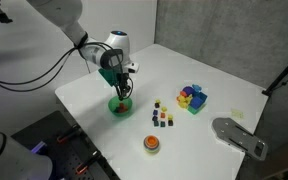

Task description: Put a small orange block in the bowl

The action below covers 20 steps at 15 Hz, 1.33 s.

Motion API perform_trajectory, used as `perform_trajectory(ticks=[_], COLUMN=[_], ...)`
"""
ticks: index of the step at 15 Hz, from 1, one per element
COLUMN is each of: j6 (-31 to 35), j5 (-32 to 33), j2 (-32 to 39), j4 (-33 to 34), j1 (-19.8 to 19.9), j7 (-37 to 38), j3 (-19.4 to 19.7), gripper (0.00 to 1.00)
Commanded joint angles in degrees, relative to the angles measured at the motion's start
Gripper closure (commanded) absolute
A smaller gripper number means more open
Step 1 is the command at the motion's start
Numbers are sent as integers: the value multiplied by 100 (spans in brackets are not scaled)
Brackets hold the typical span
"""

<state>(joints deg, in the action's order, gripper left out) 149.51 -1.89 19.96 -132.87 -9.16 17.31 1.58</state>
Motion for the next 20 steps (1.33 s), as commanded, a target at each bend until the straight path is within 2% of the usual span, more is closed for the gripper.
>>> perform_trajectory(ticks=[1, 9, 14, 18, 19, 20], j6=[276, 1149, 1336, 1296, 1275, 1229], j5=[314, 997, 1117, 1028, 1025, 998], j2=[4, 695, 1023, 1128, 1141, 1142], j4=[-251, -217, -179, -143, -136, -130], j1=[-111, -654, -1008, -1103, -1109, -1074], j7=[31, 289, 298, 233, 219, 180], j3=[-58, 333, 654, 721, 729, 701], gripper=[90, 91, 92, 91, 50, 45])
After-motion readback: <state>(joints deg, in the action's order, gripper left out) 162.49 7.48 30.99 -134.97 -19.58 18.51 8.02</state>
